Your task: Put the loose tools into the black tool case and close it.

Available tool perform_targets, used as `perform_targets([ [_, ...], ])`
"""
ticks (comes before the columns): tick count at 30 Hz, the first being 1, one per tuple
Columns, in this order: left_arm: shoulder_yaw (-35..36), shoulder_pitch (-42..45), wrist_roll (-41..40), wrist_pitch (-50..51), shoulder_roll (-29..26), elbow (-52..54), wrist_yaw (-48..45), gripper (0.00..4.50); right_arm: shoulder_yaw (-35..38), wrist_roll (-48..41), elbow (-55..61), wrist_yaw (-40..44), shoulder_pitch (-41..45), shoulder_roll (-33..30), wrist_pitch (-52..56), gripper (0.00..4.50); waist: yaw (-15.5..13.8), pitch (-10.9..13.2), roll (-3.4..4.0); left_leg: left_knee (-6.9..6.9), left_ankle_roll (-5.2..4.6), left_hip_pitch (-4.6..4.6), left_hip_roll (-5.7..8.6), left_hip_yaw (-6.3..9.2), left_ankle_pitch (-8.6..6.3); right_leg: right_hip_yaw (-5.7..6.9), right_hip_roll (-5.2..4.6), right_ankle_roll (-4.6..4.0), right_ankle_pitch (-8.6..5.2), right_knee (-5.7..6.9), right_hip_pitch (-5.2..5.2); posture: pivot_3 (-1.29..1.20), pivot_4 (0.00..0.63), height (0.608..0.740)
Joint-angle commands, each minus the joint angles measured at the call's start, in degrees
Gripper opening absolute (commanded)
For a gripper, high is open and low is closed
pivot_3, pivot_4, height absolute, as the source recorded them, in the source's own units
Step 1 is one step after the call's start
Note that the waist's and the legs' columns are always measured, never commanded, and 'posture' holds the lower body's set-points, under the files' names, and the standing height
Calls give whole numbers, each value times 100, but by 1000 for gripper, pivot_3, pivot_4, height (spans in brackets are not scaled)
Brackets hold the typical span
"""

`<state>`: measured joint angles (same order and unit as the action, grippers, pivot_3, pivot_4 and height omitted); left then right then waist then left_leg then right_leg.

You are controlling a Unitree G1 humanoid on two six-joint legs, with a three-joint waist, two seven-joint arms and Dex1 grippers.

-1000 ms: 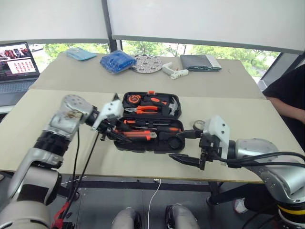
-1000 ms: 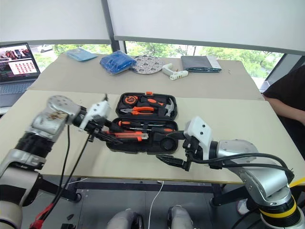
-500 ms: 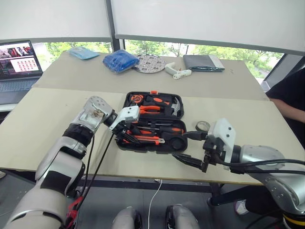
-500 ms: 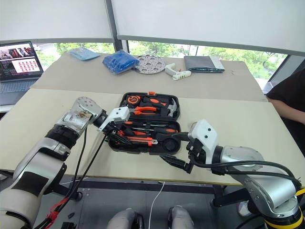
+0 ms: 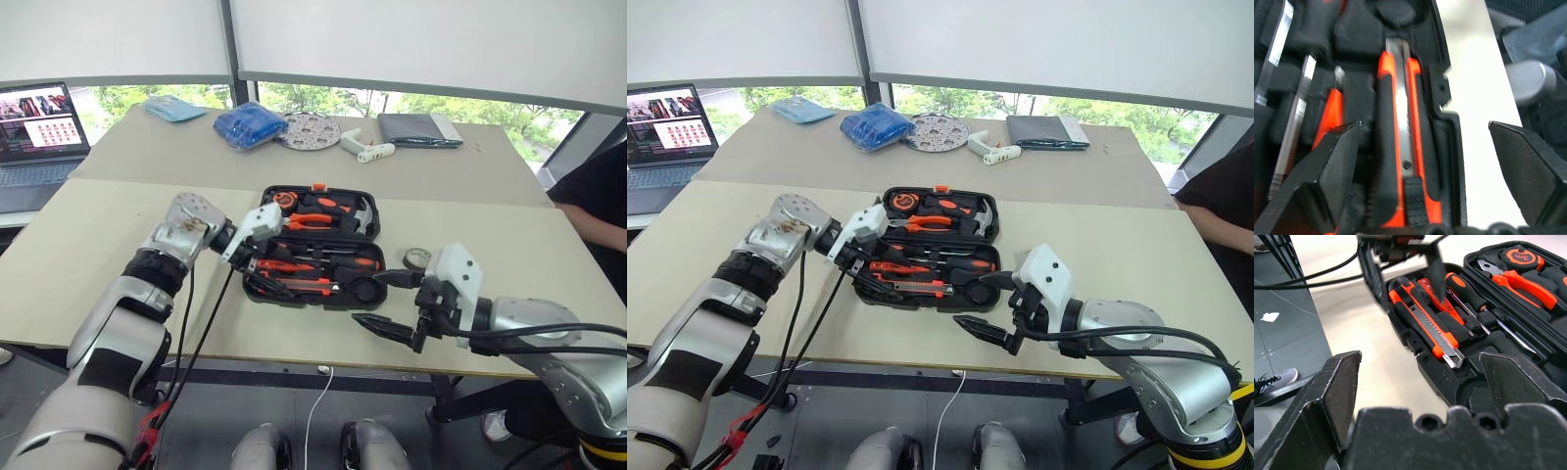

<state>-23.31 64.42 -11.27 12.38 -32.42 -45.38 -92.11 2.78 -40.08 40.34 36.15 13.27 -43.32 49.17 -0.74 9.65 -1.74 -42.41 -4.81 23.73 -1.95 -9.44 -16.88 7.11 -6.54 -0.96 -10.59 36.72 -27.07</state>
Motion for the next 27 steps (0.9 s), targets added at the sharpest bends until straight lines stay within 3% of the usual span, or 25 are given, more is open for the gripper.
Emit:
perform_targets([
  [1, 298, 157, 148, -315, 104, -148, 83, 3731, 47, -30, 43, 25, 103, 20, -103, 4500, 2, 0, 0, 0, 0, 0, 1, 0, 0, -1, 0, 1, 0, -2, 0, 0, 150, 718],
  [11, 274, -114, 790, -1100, 272, -366, 106, 90, 47, -37, 22, 24, 171, 29, -53, 4500, 7, 0, 0, -1, -1, 2, 4, -2, -1, -3, 0, -4, 2, -6, 0, 0, 150, 718],
  [20, -150, -771, 1581, -1855, 189, -74, 241, 90, 161, -122, 78, -59, 91, 27, 31, 4500, 21, -8, 3, 1, -1, -7, 3, -1, -1, -5, 0, -11, 6, -5, 4, 0, 150, 718],
  [27, -87, -823, 1806, -2076, 338, -396, 615, 90, 245, -204, 70, -85, 94, -17, 74, 4500, 10, -25, 25, 16, -21, -78, -1, 2, -15, -2, -9, 11, -6, -20, 71, 0, 150, 718],
])
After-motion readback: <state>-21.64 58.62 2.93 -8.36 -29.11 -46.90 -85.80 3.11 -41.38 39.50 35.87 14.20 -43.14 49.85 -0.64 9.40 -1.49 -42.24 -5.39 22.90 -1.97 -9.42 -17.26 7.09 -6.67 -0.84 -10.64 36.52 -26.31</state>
